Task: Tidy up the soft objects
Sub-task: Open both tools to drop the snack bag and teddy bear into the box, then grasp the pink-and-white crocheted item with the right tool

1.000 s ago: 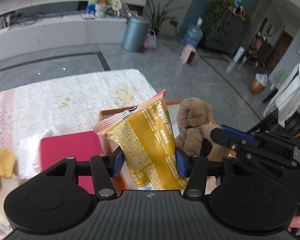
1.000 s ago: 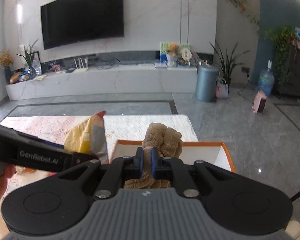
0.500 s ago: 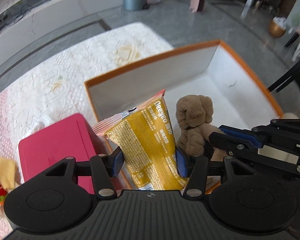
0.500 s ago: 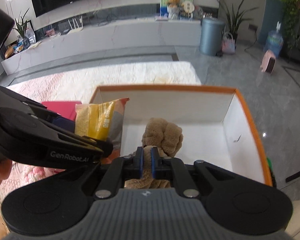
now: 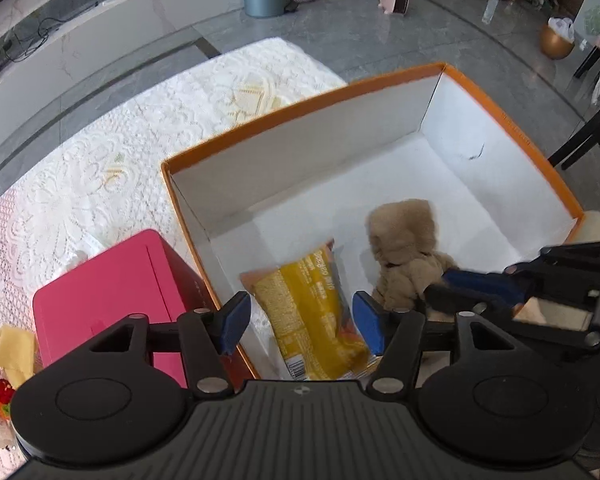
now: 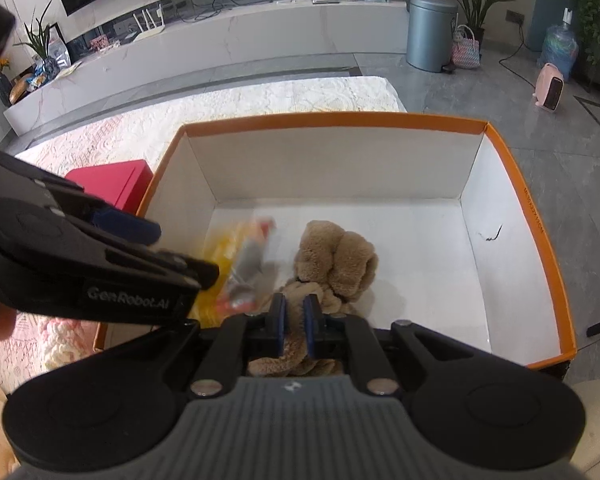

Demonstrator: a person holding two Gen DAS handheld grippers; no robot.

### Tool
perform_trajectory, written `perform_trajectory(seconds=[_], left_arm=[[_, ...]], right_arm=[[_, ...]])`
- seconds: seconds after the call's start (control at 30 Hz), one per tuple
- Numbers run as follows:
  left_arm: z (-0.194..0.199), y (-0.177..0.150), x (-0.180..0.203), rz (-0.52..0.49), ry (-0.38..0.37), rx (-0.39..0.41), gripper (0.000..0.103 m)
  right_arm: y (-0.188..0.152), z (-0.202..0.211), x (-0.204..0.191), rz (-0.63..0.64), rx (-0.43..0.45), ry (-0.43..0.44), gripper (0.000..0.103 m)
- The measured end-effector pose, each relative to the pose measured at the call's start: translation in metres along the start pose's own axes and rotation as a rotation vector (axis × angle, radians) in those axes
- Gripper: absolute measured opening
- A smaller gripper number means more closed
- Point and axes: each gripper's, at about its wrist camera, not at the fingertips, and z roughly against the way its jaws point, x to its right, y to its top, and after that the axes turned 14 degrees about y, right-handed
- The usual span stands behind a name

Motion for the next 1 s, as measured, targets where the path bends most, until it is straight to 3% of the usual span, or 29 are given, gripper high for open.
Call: perform_trajectory(seconds=[0.27, 0.37, 0.5, 0.6, 0.8, 1.0], left_arm=[[0.026, -0.009, -0.020, 0.103, -0.053, 0.084, 0.083], [0.041, -0.019, -0.032, 0.153, -0.078, 0.138, 0.082], [0.062, -0.039, -0.049, 0.214, -0.093, 0.211, 0.081], [0.077, -0.057, -0.063, 0.260, -0.096, 0.260, 0.081], [0.095, -0.099, -0.091, 0.334, -0.062, 0.308, 0.079], [0.111, -0.148, -0.117, 0.403, 0.029, 0.364, 0.078]], right_arm=[[0.001, 0.012, -0.017, 0.044, 0.011, -0.022, 0.030], [0.000, 0.022, -0.029, 0.072, 0.039, -0.055, 0.039], [-0.004, 0.036, -0.047, 0.091, 0.086, -0.079, 0.040], [-0.013, 0.047, -0.065, 0.094, 0.136, -0.088, 0.048], [-0.031, 0.061, -0.109, 0.115, 0.200, -0.046, 0.048], [-0.051, 0.058, -0.151, 0.130, 0.215, 0.013, 0.053]])
